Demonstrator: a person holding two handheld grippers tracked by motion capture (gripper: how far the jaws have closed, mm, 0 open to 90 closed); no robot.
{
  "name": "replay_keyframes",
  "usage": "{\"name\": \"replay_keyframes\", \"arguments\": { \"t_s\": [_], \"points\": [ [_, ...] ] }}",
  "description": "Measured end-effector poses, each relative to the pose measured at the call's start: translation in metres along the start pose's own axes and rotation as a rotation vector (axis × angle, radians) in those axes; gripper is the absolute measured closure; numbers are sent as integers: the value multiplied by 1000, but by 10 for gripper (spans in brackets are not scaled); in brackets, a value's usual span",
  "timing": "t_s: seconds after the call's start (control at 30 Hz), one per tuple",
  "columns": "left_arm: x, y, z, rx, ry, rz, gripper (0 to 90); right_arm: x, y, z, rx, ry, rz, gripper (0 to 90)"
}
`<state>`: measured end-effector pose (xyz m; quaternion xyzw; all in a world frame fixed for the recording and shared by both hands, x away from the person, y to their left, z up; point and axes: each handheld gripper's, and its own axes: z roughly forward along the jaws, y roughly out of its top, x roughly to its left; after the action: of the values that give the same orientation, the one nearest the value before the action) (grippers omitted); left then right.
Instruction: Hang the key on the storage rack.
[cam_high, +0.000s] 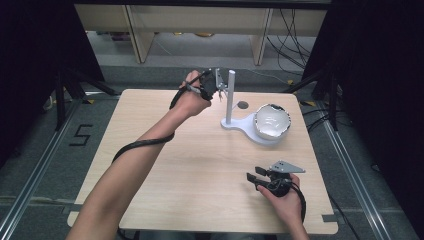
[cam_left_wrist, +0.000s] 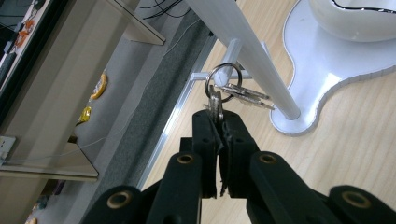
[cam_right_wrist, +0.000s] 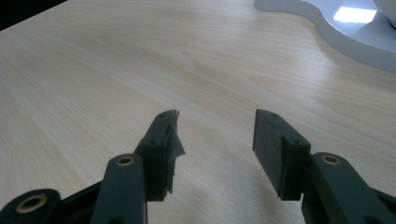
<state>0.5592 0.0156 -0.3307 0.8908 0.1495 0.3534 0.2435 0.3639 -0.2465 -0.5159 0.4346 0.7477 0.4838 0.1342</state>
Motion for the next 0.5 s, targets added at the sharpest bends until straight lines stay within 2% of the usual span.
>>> {"name": "replay_keyframes", "arguments": {
  "t_s": [0.1,0.13,0.23,0.27,0.3,0.5],
  "points": [
    [0,1,2,-6,1,-9,846,-1,1,-2,17,1,-11,509],
    [-1,1,3,-9,8,-17,847,0,1,-1,26,-2,1,509],
    [-1,2,3,-13,14,-23,855,-1,1,-2,19,1,-8,509],
    [0,2,3,-16,16,-31,868,0,1,-3,33,3,9,509],
    [1,2,3,-19,28,-32,883,0,1,-3,24,7,5,508],
    [2,1,2,-24,26,-49,893,-1,1,-2,14,5,2,507]
  ]
}}
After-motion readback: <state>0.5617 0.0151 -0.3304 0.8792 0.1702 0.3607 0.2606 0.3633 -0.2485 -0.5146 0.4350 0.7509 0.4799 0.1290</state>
